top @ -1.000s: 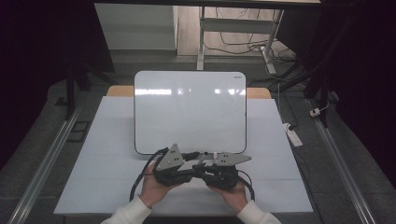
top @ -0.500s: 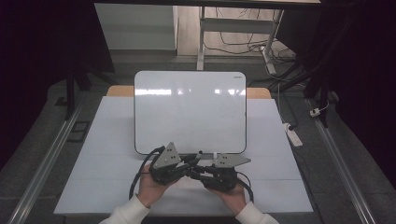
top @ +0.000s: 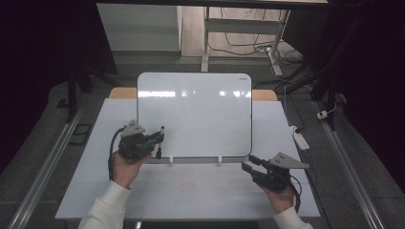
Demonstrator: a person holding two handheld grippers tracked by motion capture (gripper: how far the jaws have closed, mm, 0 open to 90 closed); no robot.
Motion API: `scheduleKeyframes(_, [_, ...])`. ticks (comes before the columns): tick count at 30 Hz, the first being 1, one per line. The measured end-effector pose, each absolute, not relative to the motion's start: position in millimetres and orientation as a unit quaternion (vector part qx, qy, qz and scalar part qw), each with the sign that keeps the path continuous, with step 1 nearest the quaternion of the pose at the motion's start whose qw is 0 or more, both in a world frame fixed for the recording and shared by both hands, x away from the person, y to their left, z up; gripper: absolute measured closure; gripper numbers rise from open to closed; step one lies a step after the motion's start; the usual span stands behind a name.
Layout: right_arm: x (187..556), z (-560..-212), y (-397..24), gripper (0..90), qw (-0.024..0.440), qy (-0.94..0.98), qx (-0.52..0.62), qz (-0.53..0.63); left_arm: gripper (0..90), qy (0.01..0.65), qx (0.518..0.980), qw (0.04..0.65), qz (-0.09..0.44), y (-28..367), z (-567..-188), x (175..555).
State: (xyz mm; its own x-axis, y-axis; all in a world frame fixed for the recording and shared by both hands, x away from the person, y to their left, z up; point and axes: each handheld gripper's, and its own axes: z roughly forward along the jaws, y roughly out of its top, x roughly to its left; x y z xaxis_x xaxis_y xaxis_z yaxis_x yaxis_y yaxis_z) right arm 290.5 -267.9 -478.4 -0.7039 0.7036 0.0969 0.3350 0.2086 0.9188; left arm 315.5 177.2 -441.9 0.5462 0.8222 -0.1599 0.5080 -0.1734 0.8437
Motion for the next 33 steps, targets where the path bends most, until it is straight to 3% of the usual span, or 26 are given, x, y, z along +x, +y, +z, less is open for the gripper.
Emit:
scheduleKeyframes(5, [288.9,-478.0,-291.6,54.9,0.198,0.749,0.361,0.519,81.7,0.476,0.751,0.421,0.18,181.3,-445.0,334.8])
scheduleKeyframes(17, [288.1,-483.9,-310.1,54.6,0.203,0.738,0.385,0.515,81.4,0.48,0.797,0.296,0.217,160.3,-442.2,362.3])
scheduleKeyframes(33, [287.7,-488.1,-310.2,54.3,0.2,0.737,0.387,0.517,79.5,0.47,0.8,0.288,0.237,162.3,-450.6,367.9])
